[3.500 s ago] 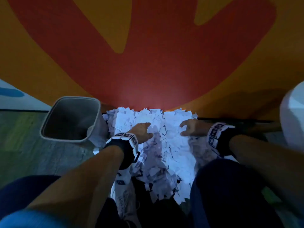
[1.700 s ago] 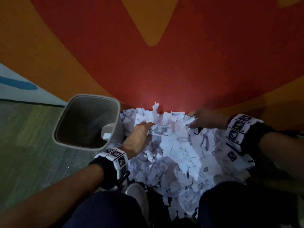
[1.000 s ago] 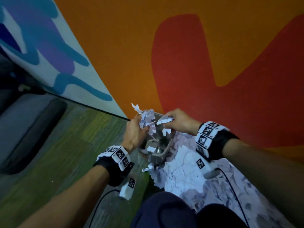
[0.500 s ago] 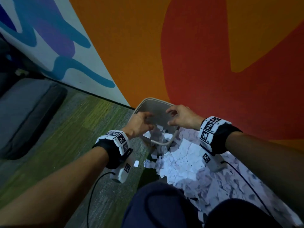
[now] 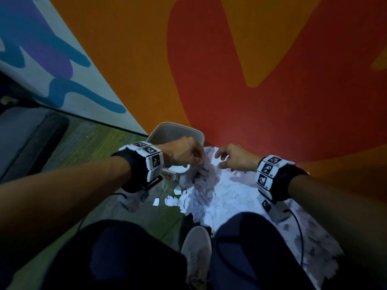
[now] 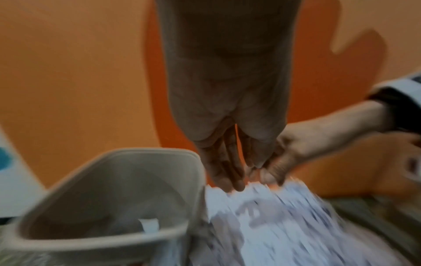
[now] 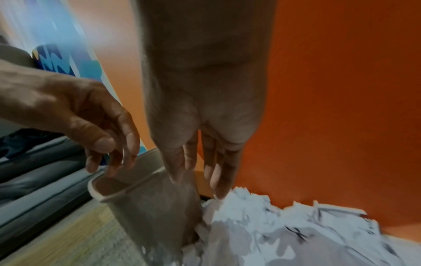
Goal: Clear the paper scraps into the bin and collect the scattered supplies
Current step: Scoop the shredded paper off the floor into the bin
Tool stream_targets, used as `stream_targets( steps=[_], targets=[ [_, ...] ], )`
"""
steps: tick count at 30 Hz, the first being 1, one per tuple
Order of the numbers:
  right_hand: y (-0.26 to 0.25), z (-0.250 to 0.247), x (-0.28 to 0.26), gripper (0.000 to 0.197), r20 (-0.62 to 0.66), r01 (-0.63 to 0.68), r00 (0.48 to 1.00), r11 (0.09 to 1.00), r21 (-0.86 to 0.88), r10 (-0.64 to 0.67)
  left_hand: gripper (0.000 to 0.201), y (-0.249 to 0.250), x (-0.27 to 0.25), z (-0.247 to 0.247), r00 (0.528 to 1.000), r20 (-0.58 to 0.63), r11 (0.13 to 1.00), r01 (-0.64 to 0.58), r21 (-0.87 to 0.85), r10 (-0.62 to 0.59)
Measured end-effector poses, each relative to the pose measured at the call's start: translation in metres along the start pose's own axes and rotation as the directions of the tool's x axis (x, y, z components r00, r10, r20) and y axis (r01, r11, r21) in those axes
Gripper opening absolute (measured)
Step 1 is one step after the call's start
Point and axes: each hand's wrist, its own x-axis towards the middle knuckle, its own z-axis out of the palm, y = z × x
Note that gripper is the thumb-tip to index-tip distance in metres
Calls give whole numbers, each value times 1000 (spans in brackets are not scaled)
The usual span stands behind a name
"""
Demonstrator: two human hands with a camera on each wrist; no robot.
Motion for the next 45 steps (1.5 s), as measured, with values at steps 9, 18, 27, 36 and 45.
stream_targets(
  steps=[9,18,27,36,45],
  targets=[
    [111,56,20,69,77,-164,983,985,-46,168,48,-11,88,128,987,71,989,147,-14,-146],
    [160,114,73,128,67,-325,932,903,-280,356,107,-81,141,220,950,-11,939,308,-153,-313],
    [170,130,79,98,-75,-270,962,880,-390,262,79,-82,158,242,928,-133,931,325,-164,-348],
    [156,85,53,24,-143,-148,979,989,-10,145,37,-48,124,174,961,-189,979,194,-57,-201],
    [82,21,-14,7,-123,-169,972,959,229,201,35,-7,44,92,950,-312,984,-36,-173,-20]
  ],
)
